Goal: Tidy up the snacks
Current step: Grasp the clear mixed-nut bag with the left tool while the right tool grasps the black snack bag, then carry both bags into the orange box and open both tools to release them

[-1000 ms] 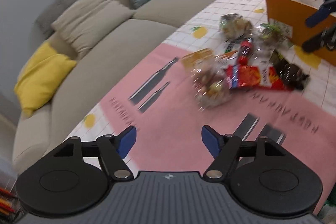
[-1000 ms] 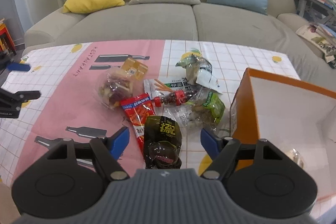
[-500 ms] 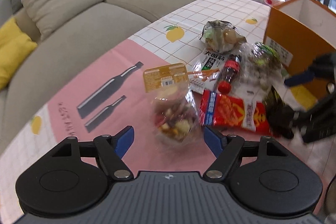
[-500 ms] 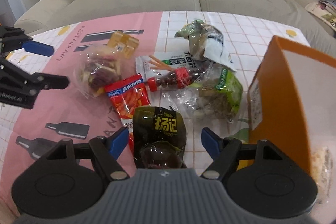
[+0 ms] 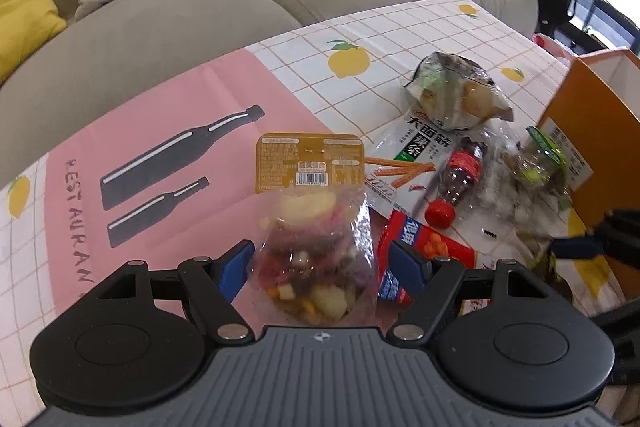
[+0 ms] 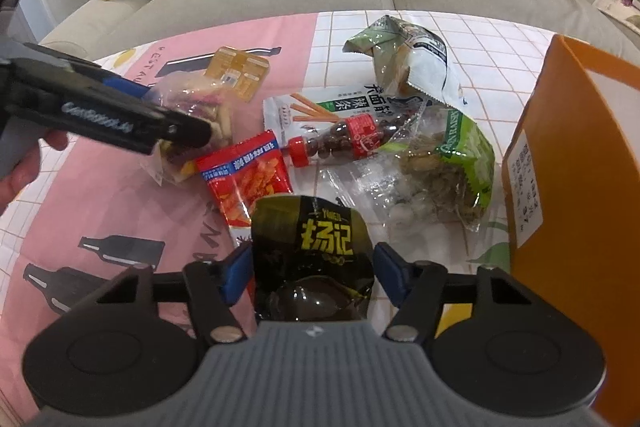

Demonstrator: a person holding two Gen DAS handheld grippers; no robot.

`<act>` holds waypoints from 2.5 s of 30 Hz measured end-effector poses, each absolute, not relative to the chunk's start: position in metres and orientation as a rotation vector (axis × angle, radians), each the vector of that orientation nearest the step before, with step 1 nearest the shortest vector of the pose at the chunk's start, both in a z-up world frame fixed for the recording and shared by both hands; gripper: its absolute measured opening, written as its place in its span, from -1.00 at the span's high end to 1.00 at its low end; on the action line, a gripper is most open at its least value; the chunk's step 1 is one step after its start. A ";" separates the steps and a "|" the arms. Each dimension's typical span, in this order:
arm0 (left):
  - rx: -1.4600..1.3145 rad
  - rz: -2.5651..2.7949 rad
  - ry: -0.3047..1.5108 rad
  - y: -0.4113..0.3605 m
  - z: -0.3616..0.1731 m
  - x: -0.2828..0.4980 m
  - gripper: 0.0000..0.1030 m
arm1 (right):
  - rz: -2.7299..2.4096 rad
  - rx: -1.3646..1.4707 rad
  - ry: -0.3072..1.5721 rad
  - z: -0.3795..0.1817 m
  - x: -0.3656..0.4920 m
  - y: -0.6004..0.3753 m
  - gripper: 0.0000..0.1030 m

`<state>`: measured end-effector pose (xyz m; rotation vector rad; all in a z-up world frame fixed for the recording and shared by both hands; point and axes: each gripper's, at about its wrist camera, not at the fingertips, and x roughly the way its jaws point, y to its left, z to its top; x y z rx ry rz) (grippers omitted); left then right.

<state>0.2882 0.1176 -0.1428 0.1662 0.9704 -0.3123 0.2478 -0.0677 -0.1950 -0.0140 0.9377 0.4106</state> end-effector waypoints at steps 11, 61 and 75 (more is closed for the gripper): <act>0.087 -0.212 0.992 0.119 -0.147 0.291 -0.27 | 0.417 -0.021 0.926 -0.196 0.241 -0.073 0.26; 0.257 -0.430 1.251 -0.169 -0.058 0.278 -0.25 | 0.247 0.465 1.085 -0.103 0.269 -0.358 0.31; 0.434 -0.458 1.297 -0.200 -0.100 0.299 -0.24 | 0.198 0.397 1.216 -0.150 0.313 -0.354 0.26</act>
